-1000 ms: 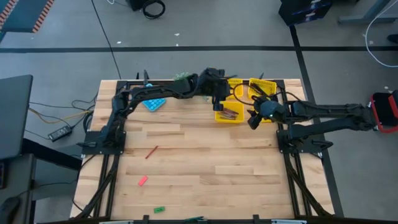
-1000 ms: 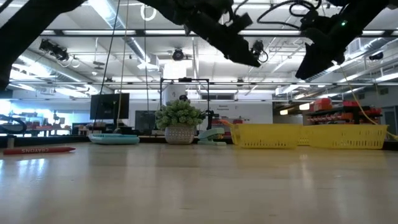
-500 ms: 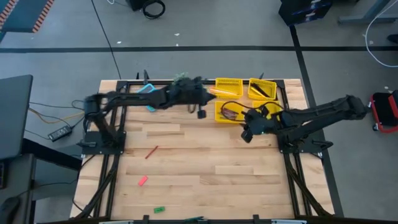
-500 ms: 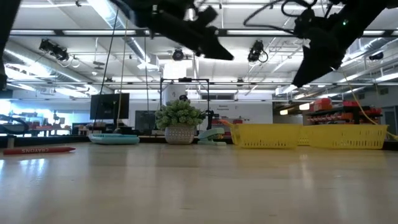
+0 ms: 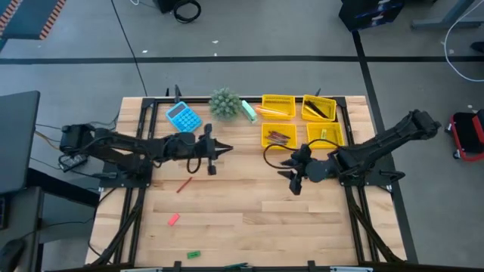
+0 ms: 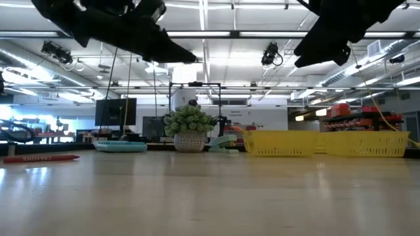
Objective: Sort crayons/erasers/pens/pencils in bins
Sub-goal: Put the red crayon into the bottom left yellow bin
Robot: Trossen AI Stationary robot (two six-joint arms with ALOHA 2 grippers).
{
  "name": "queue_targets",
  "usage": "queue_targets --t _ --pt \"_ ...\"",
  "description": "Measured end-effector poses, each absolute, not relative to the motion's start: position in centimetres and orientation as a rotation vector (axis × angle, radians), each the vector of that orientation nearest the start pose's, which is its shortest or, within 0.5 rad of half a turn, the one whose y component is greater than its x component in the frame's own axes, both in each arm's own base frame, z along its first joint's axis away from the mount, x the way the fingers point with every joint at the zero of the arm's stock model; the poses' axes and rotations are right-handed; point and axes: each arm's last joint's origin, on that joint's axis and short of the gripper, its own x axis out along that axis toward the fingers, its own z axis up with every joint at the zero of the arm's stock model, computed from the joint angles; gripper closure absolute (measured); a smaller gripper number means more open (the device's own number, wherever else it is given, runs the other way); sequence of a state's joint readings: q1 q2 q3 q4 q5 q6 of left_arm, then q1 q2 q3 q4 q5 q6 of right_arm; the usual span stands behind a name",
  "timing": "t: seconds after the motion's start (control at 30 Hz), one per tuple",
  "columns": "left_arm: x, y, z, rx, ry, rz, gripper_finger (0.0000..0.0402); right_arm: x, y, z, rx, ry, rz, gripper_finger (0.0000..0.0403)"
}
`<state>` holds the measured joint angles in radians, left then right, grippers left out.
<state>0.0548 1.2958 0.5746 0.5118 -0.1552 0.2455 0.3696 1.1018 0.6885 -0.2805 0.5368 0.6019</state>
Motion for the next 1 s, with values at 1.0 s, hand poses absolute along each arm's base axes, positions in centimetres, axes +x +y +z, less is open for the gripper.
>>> queue_targets --t 1.0 --pt "22.9 -4.2 15.8 0.283 0.408 -0.288 0.0366 29.3 10.4 18.2 0.499 0.427 -0.215 0.0217"
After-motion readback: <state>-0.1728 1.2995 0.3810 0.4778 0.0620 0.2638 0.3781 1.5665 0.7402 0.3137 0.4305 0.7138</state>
